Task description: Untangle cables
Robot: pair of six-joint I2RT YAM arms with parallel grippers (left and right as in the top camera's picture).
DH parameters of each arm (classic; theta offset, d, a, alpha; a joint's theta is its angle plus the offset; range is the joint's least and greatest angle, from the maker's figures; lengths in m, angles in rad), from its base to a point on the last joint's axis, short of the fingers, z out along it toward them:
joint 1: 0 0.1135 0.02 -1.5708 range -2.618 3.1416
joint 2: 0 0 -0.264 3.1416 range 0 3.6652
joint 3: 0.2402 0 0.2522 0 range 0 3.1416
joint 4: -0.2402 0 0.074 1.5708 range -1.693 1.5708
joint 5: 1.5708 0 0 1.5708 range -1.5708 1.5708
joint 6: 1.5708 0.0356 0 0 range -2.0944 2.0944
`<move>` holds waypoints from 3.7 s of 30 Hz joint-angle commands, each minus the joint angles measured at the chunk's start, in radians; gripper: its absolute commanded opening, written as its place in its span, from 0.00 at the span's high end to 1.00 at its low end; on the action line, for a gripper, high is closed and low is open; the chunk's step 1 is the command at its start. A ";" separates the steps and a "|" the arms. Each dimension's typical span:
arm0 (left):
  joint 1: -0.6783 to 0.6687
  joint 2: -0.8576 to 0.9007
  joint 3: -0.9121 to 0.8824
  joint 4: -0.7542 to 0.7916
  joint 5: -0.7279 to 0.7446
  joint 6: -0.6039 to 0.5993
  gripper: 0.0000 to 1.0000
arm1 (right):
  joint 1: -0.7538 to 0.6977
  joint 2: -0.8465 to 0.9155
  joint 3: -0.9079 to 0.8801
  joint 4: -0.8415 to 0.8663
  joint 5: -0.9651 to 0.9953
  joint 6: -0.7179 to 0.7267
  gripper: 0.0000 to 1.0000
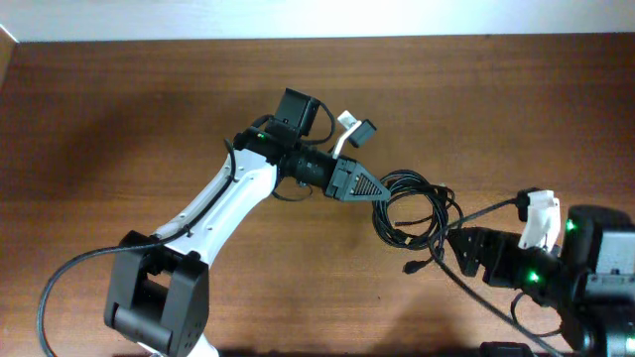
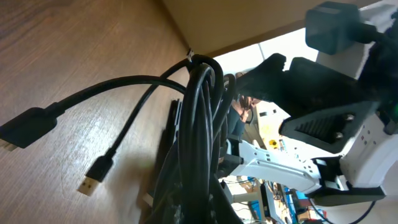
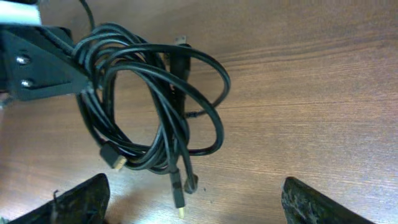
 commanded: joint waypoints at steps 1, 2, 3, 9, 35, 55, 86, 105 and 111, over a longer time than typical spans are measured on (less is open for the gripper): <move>0.000 -0.027 0.023 -0.001 0.032 0.006 1.00 | -0.004 -0.012 0.020 0.008 -0.012 -0.010 0.12; -0.001 -0.027 0.023 0.000 0.032 0.006 1.00 | -0.004 -0.011 0.020 0.010 -0.012 -0.010 0.12; -0.003 -0.027 0.023 0.000 0.033 0.010 1.00 | -0.004 -0.011 0.020 0.011 -0.012 -0.010 0.12; -0.010 -0.027 0.023 -0.019 0.171 0.197 1.00 | -0.004 -0.011 0.020 0.008 0.127 0.123 0.09; -0.090 -0.027 0.023 -0.036 0.156 0.446 1.00 | -0.004 -0.011 0.020 -0.001 0.168 0.131 0.01; -0.089 -0.027 0.023 0.017 0.240 0.444 1.00 | -0.004 -0.010 0.019 -0.002 0.111 0.008 0.01; -0.092 -0.027 0.023 0.150 0.259 0.270 1.00 | -0.004 0.158 0.006 -0.004 0.143 0.075 0.16; -0.089 -0.027 0.023 0.149 0.260 0.250 1.00 | -0.004 0.180 0.006 -0.077 0.312 0.204 0.18; -0.067 -0.027 0.023 0.142 0.260 0.181 1.00 | -0.004 0.180 0.006 -0.100 0.387 0.205 0.18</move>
